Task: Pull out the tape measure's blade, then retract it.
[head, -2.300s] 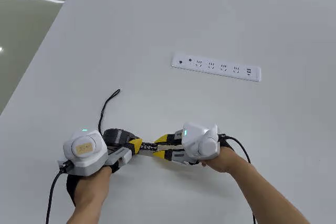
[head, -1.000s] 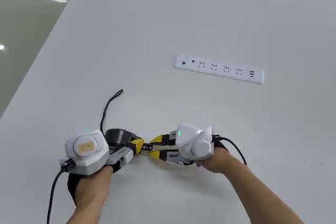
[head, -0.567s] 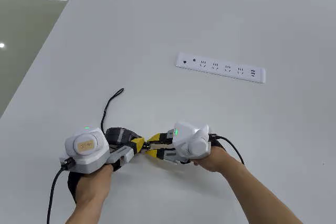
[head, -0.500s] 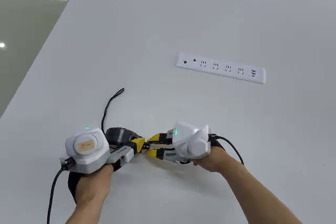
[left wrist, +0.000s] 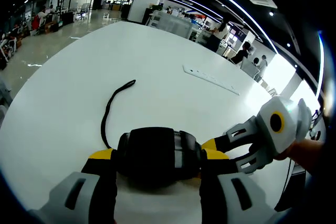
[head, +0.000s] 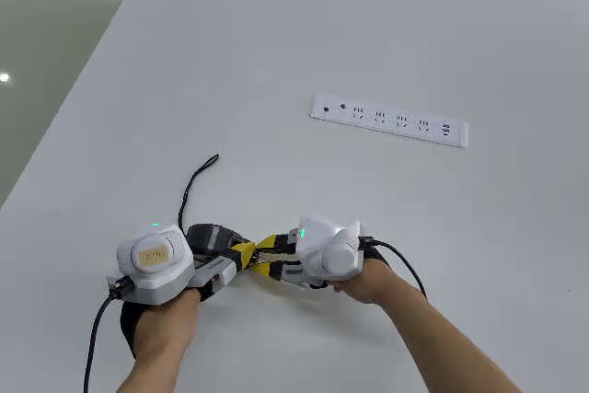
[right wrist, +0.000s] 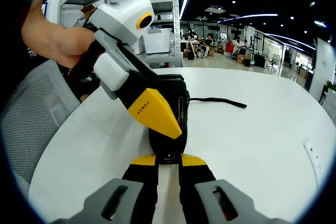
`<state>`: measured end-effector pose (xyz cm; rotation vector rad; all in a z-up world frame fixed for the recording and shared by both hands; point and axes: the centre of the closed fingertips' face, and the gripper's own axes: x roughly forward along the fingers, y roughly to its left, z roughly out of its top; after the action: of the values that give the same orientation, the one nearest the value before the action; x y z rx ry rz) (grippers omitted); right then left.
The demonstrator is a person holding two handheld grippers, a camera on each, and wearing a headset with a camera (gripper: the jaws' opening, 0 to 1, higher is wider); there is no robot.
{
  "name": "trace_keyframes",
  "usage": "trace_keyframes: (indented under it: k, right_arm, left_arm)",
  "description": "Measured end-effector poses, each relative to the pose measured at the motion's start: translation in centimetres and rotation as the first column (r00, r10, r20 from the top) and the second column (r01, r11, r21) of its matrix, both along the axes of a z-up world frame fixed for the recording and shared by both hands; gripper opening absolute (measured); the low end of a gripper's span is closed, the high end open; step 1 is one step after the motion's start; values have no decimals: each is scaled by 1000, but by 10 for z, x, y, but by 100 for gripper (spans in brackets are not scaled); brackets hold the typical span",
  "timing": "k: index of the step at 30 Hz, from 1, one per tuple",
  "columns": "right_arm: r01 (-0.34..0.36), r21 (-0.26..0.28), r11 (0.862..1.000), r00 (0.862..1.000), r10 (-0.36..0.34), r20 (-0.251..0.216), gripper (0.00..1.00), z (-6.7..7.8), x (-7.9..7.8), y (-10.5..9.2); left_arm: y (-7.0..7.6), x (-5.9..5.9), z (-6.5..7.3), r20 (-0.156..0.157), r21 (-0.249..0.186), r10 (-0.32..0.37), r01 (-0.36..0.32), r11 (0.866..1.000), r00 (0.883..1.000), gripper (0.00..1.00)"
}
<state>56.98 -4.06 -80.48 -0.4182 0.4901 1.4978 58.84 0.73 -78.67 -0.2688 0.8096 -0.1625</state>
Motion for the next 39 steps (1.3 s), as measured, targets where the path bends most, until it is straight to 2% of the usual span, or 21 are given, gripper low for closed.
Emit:
trace_keyframes:
  k: [5,13,20,25,31,39]
  right_arm:
    - [7,4,1000,1000,-7,-1,14,-3,0,0]
    - [10,-21,1000,1000,-10,12,14,-10,-1,-1]
    - [23,-14,1000,1000,-23,11,14,-9,1,-1]
    - [33,-12,999,999,-32,13,15,-9,2,-1]
    - [53,-17,998,999,-53,5,17,-6,3,-3]
    - [71,-36,997,997,-71,3,23,-6,3,-9]
  left_arm:
    - [-1,0,0,0,8,-6,6,1000,1000,61]
    - [-6,-3,-1,4,59,-38,37,998,999,61]
    - [-4,0,-2,3,62,-21,21,998,1000,61]
    - [-4,0,-2,-15,59,-21,22,998,1000,62]
    - [-4,-1,-1,-12,53,-26,27,998,1000,62]
    - [-5,2,7,16,68,-62,60,996,998,62]
